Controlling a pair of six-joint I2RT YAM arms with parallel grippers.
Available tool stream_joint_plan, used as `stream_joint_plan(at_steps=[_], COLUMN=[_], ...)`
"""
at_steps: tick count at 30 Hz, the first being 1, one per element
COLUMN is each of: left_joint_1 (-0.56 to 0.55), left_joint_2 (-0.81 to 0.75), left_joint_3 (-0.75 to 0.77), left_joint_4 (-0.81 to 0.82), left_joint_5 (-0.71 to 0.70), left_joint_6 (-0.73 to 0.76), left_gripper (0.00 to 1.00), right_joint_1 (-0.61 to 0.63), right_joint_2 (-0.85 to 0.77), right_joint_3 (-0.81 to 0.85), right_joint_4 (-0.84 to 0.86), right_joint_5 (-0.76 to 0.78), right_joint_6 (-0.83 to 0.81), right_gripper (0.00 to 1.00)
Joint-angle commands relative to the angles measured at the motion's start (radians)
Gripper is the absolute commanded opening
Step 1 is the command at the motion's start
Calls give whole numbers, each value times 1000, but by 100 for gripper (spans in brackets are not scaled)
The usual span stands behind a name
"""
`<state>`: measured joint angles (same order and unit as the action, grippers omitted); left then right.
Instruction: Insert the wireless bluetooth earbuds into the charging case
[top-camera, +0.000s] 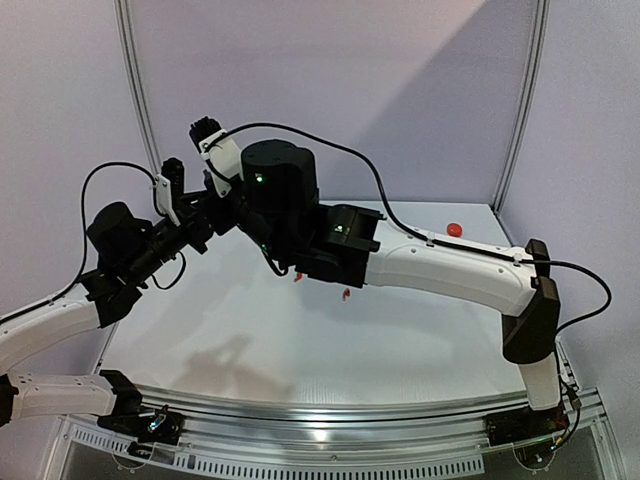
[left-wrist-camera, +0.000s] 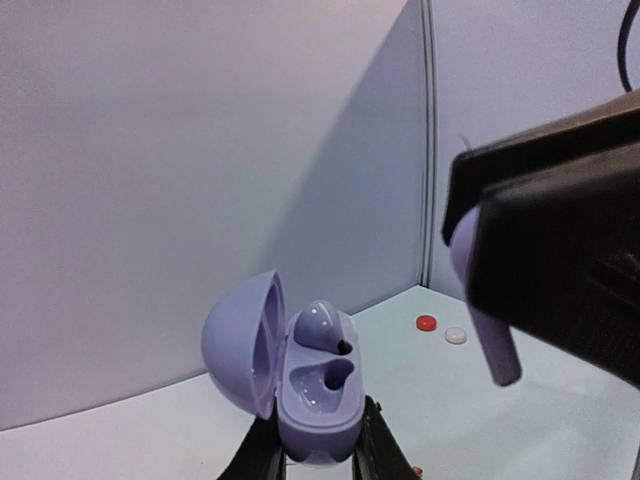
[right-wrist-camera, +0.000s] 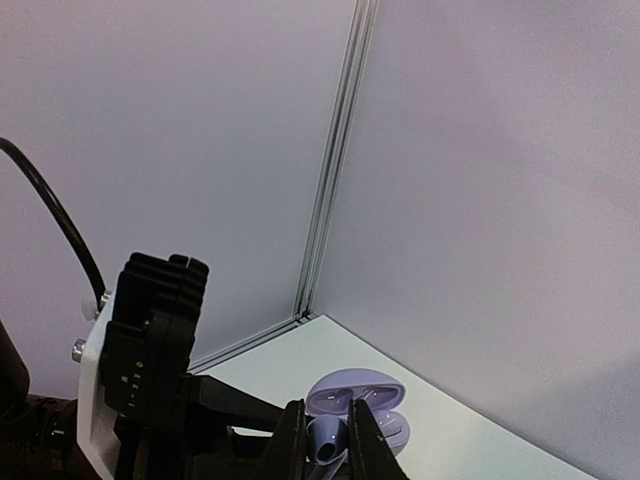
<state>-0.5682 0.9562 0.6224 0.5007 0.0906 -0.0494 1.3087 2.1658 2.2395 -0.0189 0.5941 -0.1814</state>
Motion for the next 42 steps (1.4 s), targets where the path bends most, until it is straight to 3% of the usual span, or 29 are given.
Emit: stream_joint_plan(at_steps=[1,14,42], left_joint_1=[-27,-33,-19], left_joint_2=[-9,-13,-2], left_joint_3=[11,3,7], left_joint_4=[-23,5,14], left_joint_5=[-26,-32,-26], left_joint_6=[-3,32,36], left_gripper=[0,0,0], right_joint_1=[-11,-39,-71], right_joint_2=[9,50,75], right_joint_3=[40,40,11], right_joint_4=[5,86,74], right_joint_5=[-25,-42,-89], right_joint_6=[52,71,30], right_gripper=[0,0,0])
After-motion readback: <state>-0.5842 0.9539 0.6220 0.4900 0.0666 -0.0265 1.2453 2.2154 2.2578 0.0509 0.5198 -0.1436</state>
